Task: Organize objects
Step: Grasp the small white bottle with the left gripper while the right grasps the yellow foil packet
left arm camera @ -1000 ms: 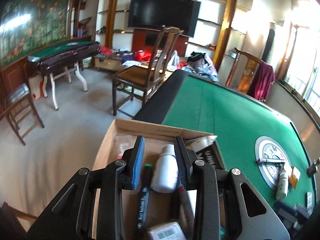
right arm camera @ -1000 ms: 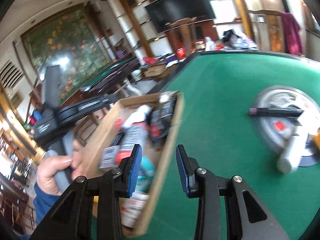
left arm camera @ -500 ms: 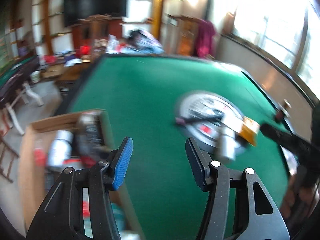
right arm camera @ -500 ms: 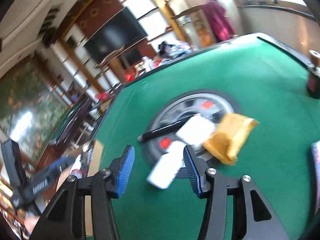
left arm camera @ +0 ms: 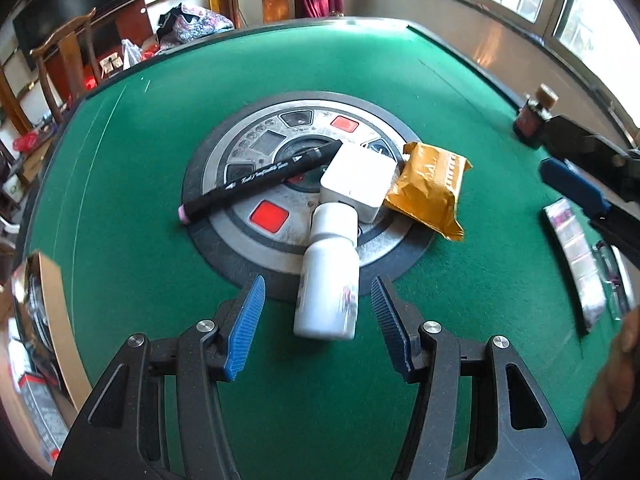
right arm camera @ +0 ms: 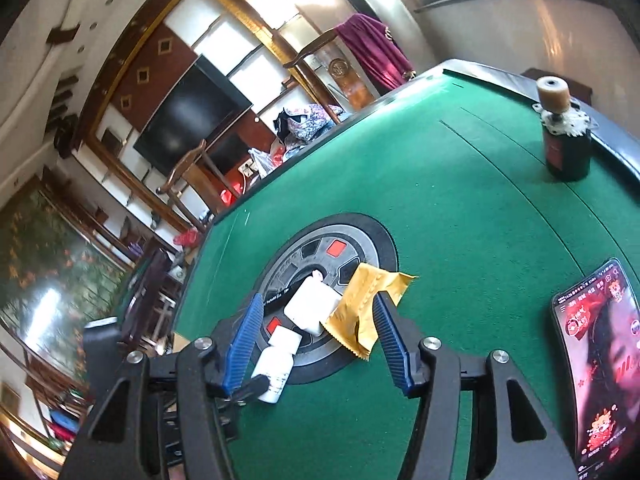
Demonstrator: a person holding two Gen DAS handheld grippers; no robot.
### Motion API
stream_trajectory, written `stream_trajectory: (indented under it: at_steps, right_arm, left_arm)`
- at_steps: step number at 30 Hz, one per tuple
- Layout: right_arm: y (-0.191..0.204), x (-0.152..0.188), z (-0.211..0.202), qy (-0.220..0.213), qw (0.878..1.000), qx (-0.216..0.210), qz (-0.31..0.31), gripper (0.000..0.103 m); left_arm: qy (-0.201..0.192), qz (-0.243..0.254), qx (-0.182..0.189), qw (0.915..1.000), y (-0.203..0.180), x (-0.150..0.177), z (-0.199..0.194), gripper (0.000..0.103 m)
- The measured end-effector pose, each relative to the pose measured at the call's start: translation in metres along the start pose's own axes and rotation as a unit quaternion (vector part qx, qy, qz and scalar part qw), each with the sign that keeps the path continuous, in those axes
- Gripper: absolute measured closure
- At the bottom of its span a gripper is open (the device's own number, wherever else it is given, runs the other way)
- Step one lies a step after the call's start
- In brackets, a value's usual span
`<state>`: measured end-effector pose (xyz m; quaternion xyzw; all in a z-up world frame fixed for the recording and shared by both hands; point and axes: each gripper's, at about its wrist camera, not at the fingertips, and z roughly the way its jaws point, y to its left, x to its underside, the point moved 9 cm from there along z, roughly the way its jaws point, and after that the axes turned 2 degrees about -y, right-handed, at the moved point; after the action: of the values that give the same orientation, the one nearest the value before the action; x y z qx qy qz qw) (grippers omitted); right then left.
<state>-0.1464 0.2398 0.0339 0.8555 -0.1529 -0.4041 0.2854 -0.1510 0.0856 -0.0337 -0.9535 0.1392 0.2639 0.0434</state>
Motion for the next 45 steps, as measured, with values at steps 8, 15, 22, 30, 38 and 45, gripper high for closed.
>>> stream_trajectory:
  at_steps: [8,15,22,30,38,45]
  right_arm:
    - [-0.01,-0.002,0.004,0.007,1.0,0.012,0.016,0.045]
    - [-0.025,0.009,0.024,0.037,0.998,0.052,0.015,0.044]
    - [-0.03,0.017,0.052,0.048,0.993,0.108,-0.024,0.044]
    - [-0.015,0.015,0.079,0.047,0.985,0.159,-0.056,0.044]
    - [-0.023,0.024,0.097,0.071,0.966,0.208,-0.138,0.061]
    - [-0.032,0.028,0.075,0.087,0.984,0.128,-0.091,0.066]
  left_arm:
    - [0.016,0.007,-0.028,0.9995,-0.001,-0.004,0.028,0.047]
    - [-0.01,-0.018,-0.043,0.9988,0.012,0.015,0.021,0.069]
    - [-0.031,-0.05,-0.042,0.9974,0.036,0.039,0.009,0.069]
    - [-0.038,-0.051,-0.034,0.9974,0.037,0.037,0.01,0.069]
    - [-0.038,-0.052,-0.032,0.9974,0.038,0.038,0.008,0.069]
    - [-0.041,-0.054,-0.032,0.9972,0.04,0.039,0.007,0.069]
